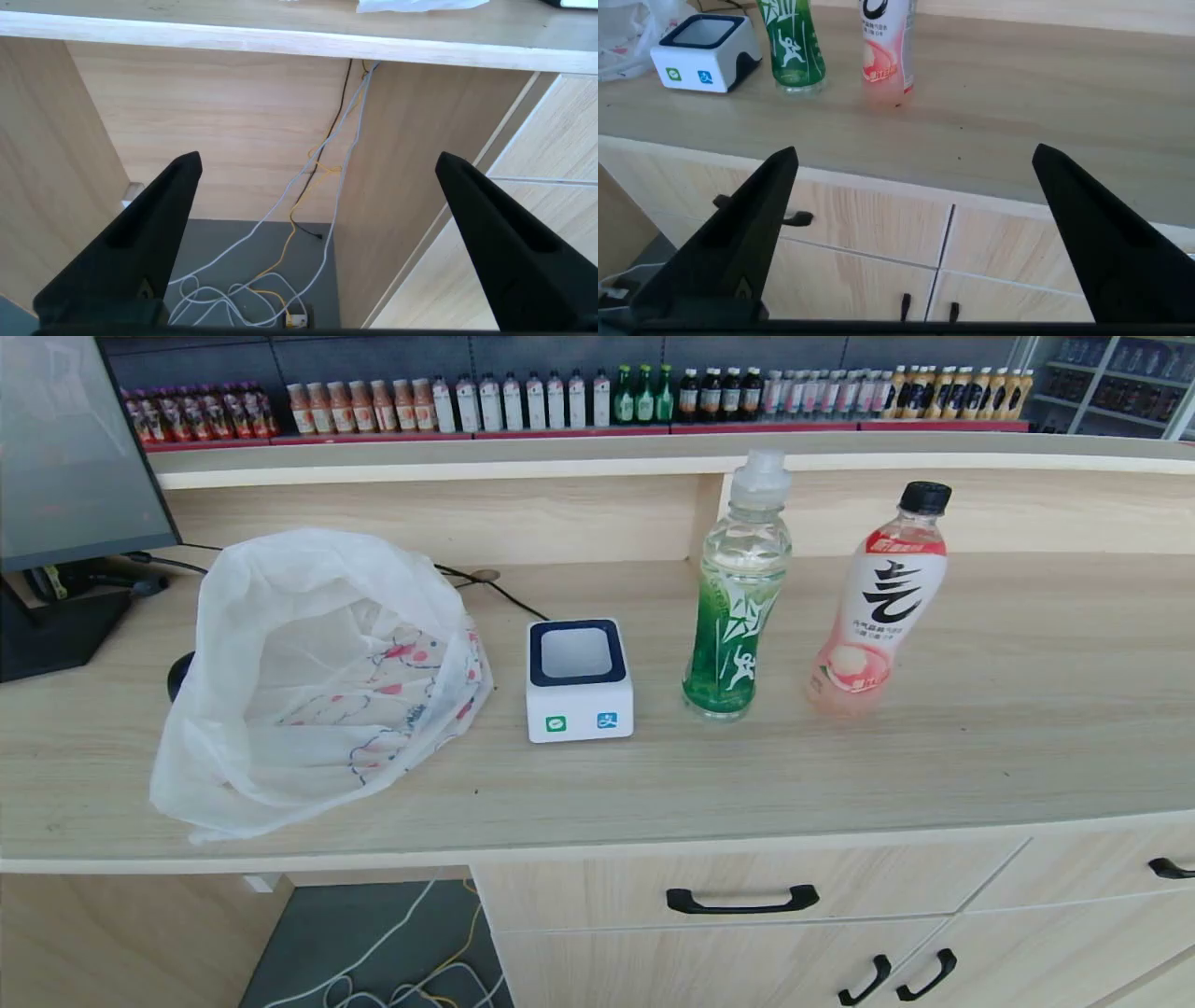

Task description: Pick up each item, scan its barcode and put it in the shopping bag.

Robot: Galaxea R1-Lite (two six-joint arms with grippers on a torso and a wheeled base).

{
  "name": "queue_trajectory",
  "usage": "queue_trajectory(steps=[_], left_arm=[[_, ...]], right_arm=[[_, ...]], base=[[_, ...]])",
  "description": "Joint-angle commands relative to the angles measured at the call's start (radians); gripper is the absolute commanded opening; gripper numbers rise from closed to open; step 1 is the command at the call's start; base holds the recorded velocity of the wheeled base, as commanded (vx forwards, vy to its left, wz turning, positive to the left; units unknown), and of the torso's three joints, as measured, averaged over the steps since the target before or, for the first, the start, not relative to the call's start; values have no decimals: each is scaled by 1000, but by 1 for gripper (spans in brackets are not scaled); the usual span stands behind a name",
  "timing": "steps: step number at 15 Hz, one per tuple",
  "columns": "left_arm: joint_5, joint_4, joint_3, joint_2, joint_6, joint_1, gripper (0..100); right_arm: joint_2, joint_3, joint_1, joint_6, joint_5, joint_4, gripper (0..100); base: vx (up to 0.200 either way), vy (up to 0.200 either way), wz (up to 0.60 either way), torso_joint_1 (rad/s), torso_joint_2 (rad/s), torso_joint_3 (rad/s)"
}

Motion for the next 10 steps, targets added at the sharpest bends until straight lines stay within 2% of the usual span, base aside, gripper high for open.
queue_trajectory(steps=[1, 4, 5, 7, 8, 10], left_arm=[[0, 0, 0, 0, -1, 0, 100], [0, 0, 0, 0, -1, 0, 100], [0, 0, 0, 0, -1, 0, 100], [0, 0, 0, 0, -1, 0, 100], [0, 0, 0, 0, -1, 0, 100], [0, 0, 0, 0, -1, 0, 100]], right_arm=[[262, -86, 87, -3, 1, -147, 100], [403, -120, 195, -13, 0, -248, 100], [461, -149, 270, -37, -16, -264, 100], [524, -188, 360, -54, -63, -282, 100], [575, -238, 451, -54, -166, -293, 100], [645, -298, 561, -85, -241, -296, 100]], base=[[0, 0, 0, 0, 0, 0], [0, 0, 0, 0, 0, 0], [0, 0, 0, 0, 0, 0], [0, 0, 0, 0, 0, 0], [0, 0, 0, 0, 0, 0], [0, 0, 0, 0, 0, 0]])
